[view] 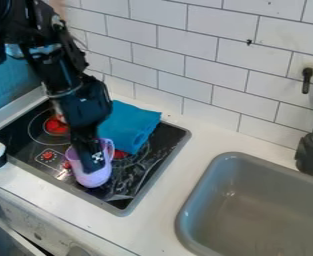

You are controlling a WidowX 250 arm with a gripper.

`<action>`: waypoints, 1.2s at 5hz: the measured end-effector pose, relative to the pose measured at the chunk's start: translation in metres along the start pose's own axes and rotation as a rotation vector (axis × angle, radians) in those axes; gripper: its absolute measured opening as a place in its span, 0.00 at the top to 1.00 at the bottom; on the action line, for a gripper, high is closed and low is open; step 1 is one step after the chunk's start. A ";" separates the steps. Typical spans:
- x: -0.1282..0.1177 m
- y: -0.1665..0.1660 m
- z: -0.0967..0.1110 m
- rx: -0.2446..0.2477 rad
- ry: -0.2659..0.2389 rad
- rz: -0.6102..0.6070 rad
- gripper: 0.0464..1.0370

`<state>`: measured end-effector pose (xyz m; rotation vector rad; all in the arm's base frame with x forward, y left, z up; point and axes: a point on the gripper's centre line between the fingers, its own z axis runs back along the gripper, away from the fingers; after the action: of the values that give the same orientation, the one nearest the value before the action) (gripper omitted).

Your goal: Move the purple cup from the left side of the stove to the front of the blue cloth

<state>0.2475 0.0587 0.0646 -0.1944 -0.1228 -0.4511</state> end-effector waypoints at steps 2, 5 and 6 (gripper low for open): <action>0.000 0.003 -0.002 0.053 0.029 -0.007 0.75; -0.010 0.004 0.057 0.073 -0.064 0.069 0.03; -0.033 0.028 0.080 0.179 0.005 0.136 0.03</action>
<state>0.2251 0.1146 0.1328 -0.0249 -0.1435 -0.3030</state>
